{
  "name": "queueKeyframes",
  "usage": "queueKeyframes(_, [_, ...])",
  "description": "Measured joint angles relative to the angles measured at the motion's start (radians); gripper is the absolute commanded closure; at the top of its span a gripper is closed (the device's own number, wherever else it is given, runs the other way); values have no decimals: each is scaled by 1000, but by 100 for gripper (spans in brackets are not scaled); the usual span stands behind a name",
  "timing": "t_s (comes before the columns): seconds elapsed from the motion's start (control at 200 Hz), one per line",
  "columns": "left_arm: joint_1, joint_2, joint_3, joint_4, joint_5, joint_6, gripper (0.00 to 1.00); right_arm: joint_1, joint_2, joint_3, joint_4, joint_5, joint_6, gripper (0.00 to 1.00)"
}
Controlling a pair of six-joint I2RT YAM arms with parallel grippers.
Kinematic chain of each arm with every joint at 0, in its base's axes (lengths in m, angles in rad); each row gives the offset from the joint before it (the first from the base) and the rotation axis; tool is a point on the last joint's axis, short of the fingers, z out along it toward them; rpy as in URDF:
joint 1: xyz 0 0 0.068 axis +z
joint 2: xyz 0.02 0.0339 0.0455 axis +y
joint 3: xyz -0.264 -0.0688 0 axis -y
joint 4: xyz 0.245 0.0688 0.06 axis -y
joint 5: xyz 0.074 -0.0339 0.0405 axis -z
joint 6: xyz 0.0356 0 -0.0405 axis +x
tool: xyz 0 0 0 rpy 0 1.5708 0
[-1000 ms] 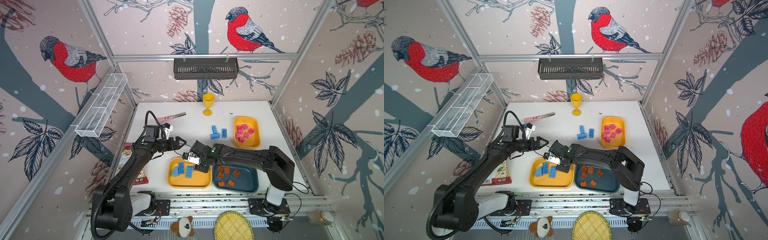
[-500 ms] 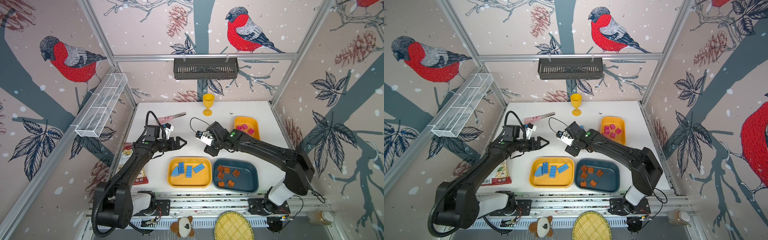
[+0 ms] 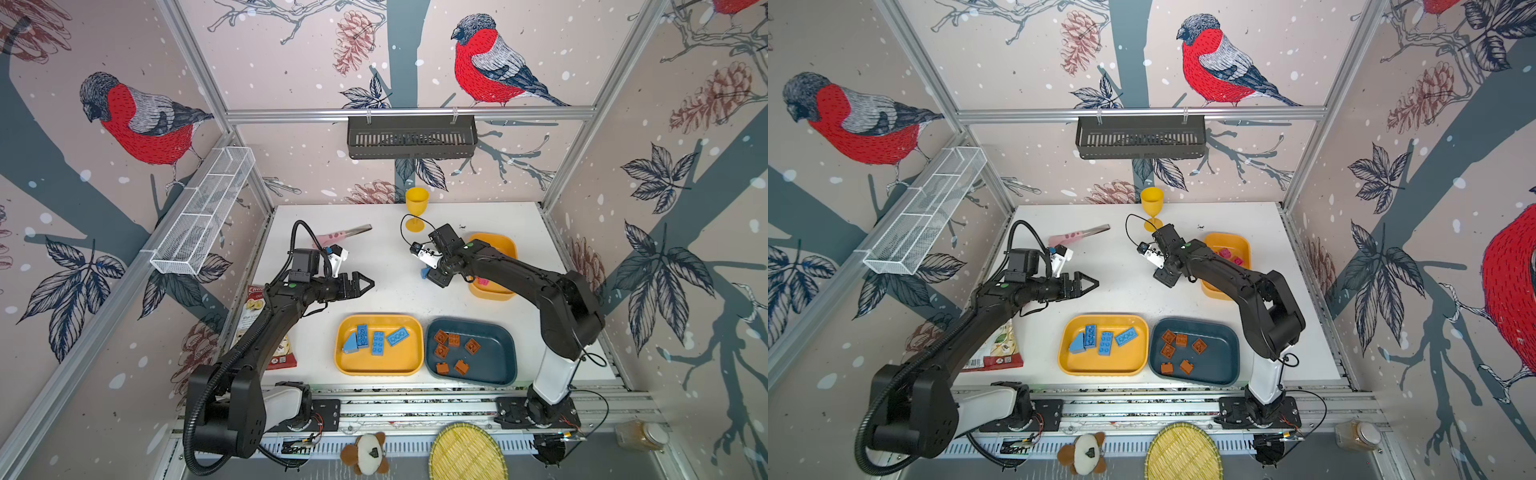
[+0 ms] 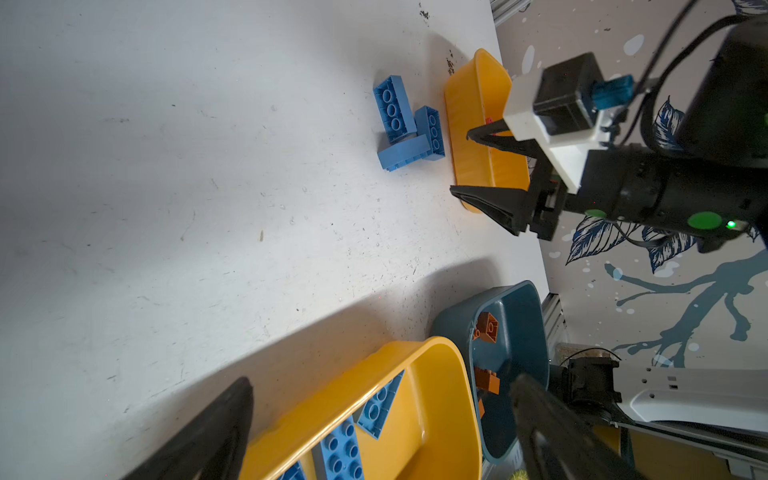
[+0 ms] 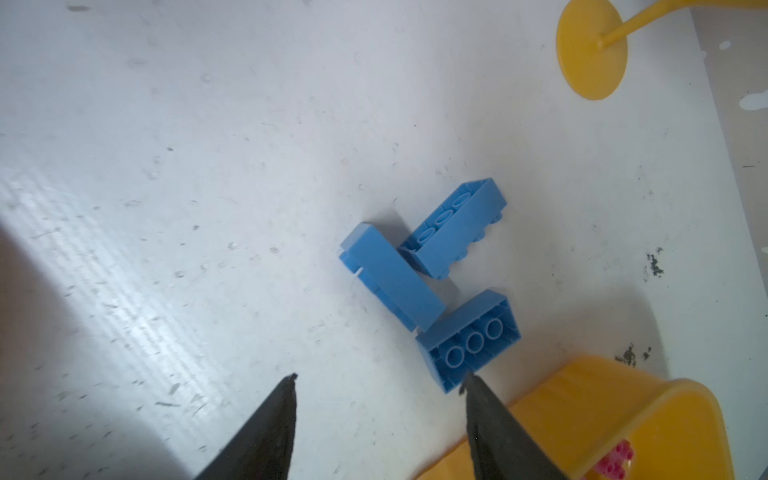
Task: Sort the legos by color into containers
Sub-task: 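Move the right gripper back above the remaining blue bricks, then lower the right gripper and close it on a blue brick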
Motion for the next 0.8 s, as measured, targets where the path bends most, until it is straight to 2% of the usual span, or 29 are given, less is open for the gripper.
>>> queueKeyframes(0.395, [0,6,-4,14,0,0,4,-24,151,79,8,-23,-109,35])
queueKeyframes(0.796, [0,12,-13,15,0,0,4,-22,180,81,29,-44,-132,39])
